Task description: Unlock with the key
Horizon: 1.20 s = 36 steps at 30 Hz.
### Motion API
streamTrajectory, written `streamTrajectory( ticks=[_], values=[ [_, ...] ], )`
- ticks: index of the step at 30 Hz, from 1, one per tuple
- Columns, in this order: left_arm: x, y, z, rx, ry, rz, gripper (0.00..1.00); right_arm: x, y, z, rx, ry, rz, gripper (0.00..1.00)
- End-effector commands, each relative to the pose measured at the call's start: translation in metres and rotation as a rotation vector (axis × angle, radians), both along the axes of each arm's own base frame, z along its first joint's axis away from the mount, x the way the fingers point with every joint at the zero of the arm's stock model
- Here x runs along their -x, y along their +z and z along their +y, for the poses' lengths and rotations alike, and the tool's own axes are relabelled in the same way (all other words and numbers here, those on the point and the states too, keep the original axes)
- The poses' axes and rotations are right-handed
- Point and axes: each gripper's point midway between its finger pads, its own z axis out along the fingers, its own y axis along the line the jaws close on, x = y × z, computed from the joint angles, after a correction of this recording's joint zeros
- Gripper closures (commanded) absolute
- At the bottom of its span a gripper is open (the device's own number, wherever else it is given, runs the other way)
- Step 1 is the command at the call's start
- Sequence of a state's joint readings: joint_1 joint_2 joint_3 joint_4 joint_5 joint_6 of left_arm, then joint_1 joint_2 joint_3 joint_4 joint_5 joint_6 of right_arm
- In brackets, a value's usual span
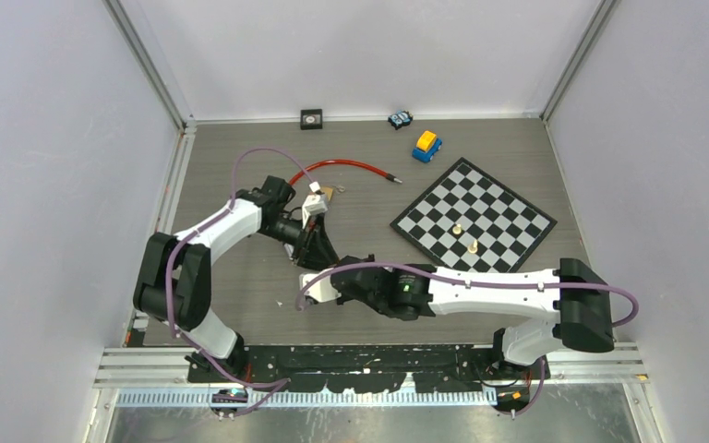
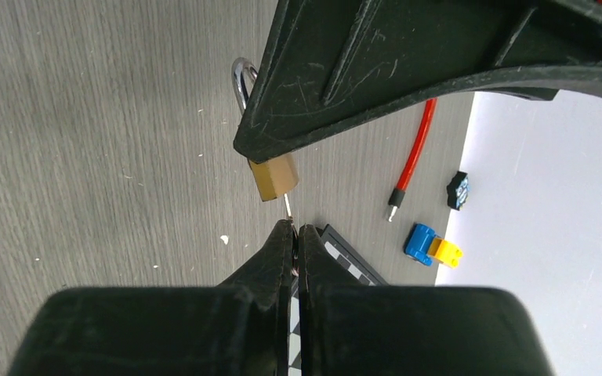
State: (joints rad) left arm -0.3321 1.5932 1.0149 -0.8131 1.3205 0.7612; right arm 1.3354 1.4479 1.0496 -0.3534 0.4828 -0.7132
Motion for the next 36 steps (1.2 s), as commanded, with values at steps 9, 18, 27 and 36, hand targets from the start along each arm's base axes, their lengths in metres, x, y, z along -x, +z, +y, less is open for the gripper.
streamTrajectory(
  ticks=[9, 18, 27, 36],
  values=[
    [0.005, 0.02, -0.01, 0.092, -0.042, -0.095, 1.0, 0.007, 0.034, 0.022, -0.15, 0.032, 0.173, 0.99],
    [0.008, 0.022, -0.007, 0.124, -0.05, -0.091, 1.0, -0.003, 0.032, 0.006, -0.157, 0.013, 0.083, 0.98],
    [0.015, 0.03, -0.003, 0.183, -0.069, -0.12, 1.0, -0.001, 0.028, -0.004, -0.167, 0.033, 0.053, 0.96],
    [0.016, 0.029, -0.002, 0.182, -0.075, -0.109, 1.0, 0.001, 0.027, -0.009, -0.17, 0.054, 0.036, 0.98]
  ],
)
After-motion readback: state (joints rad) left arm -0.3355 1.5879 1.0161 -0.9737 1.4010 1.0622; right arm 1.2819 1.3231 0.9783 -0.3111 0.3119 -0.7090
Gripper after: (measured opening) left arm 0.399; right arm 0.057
